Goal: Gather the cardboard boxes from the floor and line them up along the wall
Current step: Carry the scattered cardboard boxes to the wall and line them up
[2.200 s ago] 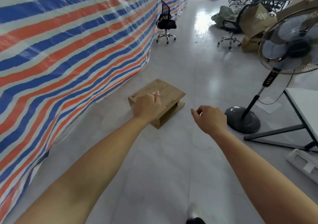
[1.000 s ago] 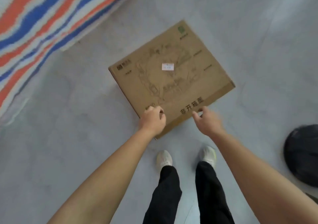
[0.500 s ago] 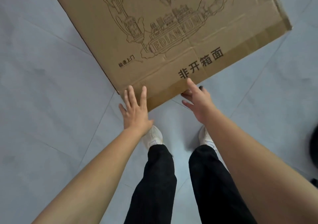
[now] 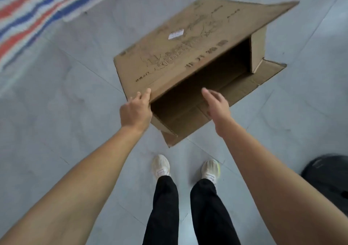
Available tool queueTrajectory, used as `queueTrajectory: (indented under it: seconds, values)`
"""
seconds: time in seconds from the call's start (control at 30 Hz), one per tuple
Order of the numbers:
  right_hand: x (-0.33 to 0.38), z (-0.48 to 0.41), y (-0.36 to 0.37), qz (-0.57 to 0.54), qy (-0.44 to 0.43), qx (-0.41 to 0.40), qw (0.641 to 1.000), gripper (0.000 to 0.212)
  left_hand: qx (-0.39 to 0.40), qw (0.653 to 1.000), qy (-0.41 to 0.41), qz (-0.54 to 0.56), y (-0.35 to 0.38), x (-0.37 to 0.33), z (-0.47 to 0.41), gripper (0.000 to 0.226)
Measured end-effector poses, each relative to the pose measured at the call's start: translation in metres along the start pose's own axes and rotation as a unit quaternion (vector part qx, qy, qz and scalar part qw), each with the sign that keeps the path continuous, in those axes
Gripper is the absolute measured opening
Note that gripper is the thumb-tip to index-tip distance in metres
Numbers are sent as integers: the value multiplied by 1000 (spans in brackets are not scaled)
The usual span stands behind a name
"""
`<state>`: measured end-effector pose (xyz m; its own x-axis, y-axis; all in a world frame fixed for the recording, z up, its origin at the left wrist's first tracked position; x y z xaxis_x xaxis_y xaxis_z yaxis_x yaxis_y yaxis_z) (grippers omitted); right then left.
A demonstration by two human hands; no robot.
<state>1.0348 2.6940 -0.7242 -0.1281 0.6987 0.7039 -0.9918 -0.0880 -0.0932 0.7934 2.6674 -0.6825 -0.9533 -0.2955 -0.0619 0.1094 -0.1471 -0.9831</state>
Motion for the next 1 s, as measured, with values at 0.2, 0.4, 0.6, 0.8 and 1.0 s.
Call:
queueTrajectory:
  seconds: [0.2,0.4,0.6,0.8,1.0]
  values:
    - [18,86,-31,242,58,-94,964,98,-21,989,-124,73,-131,0,4,26]
    - [87,169,14,193,-19,21,981,81,-16,960,-249,130,-210,61,111,33]
    - [140,281,90,280,-140,143,939,70,-63,890,-422,159,-282,155,259,33]
    - [168,432,207,339,-289,246,861,74,-156,826,-515,170,-366,243,424,31]
    - [112,633,315,373,-426,319,760,74,-231,743,-602,181,-415,326,649,23]
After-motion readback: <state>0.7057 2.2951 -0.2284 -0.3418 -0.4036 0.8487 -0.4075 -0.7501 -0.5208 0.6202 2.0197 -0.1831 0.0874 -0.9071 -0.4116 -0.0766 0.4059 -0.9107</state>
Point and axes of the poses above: each hand's wrist, its own z-axis away from the middle knuckle, its own y-axis out of the palm, x = y × z, the point moved 7 cm from there along -z, towards the middle knuckle, and after that the axes turned 6 degrees about -y, right-handed, at the moved point
